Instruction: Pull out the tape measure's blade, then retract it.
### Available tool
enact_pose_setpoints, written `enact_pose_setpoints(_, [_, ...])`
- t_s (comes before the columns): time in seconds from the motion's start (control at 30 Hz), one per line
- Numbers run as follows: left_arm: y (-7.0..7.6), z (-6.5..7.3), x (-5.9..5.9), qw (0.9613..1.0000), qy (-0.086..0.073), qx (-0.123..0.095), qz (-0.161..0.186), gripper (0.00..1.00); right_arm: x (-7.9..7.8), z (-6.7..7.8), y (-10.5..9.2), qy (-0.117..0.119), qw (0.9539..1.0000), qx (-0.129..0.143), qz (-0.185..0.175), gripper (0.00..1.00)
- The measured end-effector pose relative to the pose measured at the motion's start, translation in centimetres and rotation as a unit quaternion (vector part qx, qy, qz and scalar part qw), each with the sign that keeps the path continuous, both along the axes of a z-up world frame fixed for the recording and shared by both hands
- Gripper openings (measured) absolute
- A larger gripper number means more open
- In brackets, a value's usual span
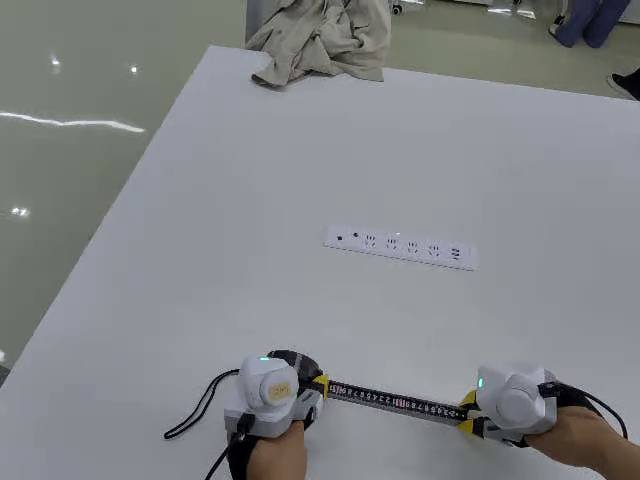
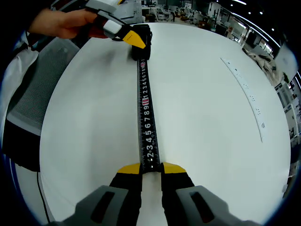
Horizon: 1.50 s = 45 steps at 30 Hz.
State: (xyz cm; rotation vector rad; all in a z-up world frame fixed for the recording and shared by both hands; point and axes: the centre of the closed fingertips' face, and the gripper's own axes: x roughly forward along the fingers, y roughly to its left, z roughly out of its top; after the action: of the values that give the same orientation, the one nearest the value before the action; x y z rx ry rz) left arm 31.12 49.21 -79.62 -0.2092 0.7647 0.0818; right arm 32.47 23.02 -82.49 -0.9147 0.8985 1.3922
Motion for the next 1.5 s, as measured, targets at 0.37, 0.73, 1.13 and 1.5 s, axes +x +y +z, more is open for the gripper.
enact_pose_setpoints(0.37, [0.0,-0.1,0.0,1.0000,0.000,0.007,-0.007,0.60,0.0,-0.1,0.0,-0.002,1.0000,-0.001,-0.002,0.15])
enact_pose_setpoints(0.73, [0.0,0.0,-0.1,0.9999,-0.004,0.007,-0.014,0.59,0.1,-0.2,0.3,0.004,1.0000,-0.003,-0.001,0.15])
enact_pose_setpoints(1.13, [0.0,0.0,-0.1,0.9999,-0.003,0.007,-0.015,0.59,0.0,-0.1,1.8,0.009,0.9999,0.008,-0.006,0.14])
enact_pose_setpoints(1.5, [0.0,0.1,-0.1,0.9998,-0.002,0.007,-0.017,0.59,-0.1,-0.2,3.5,0.011,0.9998,0.014,-0.001,0.14])
